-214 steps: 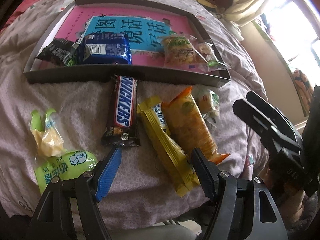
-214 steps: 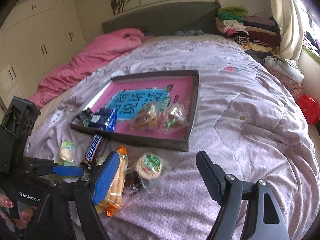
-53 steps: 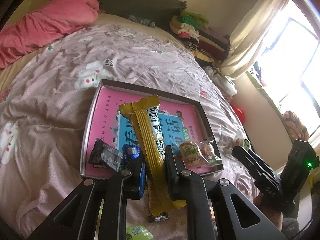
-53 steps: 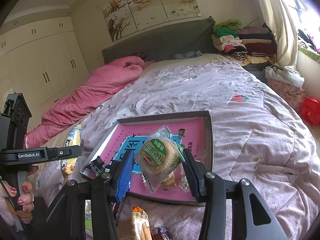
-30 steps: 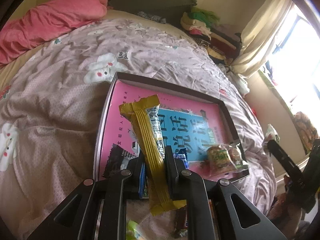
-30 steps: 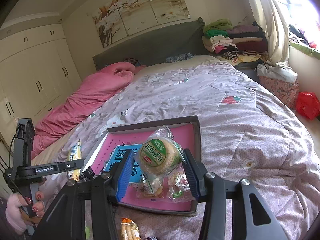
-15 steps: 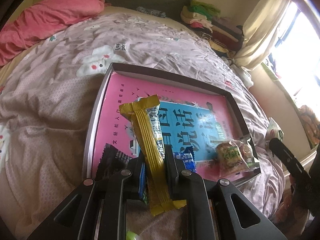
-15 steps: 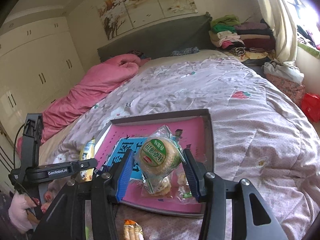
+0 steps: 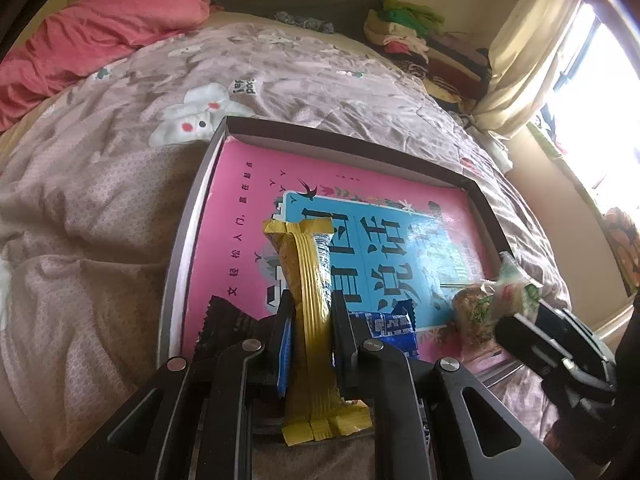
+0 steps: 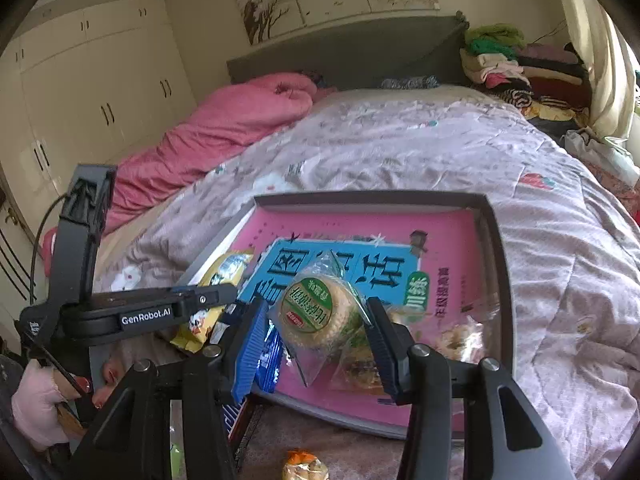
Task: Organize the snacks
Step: 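Open the right gripper to release the biscuit packet in the tray while the left gripper lowers the yellow bar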
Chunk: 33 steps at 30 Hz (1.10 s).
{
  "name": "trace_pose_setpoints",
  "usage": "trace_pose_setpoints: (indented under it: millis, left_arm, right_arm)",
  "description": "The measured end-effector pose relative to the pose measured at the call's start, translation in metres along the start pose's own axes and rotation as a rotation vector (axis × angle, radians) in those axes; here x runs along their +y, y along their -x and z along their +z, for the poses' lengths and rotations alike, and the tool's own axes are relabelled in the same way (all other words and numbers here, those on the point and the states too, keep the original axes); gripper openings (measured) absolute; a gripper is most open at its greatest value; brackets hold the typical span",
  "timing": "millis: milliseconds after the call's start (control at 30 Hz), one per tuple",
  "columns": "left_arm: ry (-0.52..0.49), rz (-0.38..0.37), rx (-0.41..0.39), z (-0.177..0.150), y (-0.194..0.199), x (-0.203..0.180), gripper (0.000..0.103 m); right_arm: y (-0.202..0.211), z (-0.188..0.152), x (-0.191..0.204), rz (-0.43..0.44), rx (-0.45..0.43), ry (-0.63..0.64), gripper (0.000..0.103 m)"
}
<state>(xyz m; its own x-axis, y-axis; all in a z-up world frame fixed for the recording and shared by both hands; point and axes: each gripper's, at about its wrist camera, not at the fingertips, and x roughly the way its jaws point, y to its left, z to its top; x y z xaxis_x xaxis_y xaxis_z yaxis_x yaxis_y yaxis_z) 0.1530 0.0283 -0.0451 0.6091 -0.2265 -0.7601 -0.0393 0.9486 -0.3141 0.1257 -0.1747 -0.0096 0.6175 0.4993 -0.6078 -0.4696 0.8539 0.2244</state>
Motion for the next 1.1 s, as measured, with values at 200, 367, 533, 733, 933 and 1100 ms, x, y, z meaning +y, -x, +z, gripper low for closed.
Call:
trace_pose_setpoints:
  millis: [200, 367, 533, 733, 933, 1100]
  left_arm:
    - [0.012, -0.016, 0.014, 0.002, -0.006, -0.002, 0.017]
    - [0.013, -0.027, 0.022, 0.002, -0.009, -0.006, 0.017]
    - [0.002, -0.033, 0.025, 0.002, -0.011, -0.010, 0.017]
    - [-0.020, -0.029, 0.027, 0.001, -0.011, -0.015, 0.017]
    - [-0.026, -0.026, 0.032, 0.001, -0.010, -0.015, 0.017]
    - [-0.037, -0.012, 0.028, 0.001, -0.009, -0.017, 0.017]
  right_arm:
    - [-0.012, -0.003, 0.002, 0.003, 0.037, 0.003, 0.049]
    - [-0.017, -0.006, 0.003, 0.002, 0.060, 0.015, 0.049]
    - [-0.017, -0.007, 0.001, 0.000, 0.058, 0.014, 0.050]
    - [-0.019, -0.007, 0.000, 0.008, 0.072, 0.019, 0.050]
    - [-0.021, -0.009, 0.003, 0.008, 0.081, 0.029, 0.050]
    - [-0.020, -0.009, 0.004, -0.008, 0.078, 0.044, 0.051]
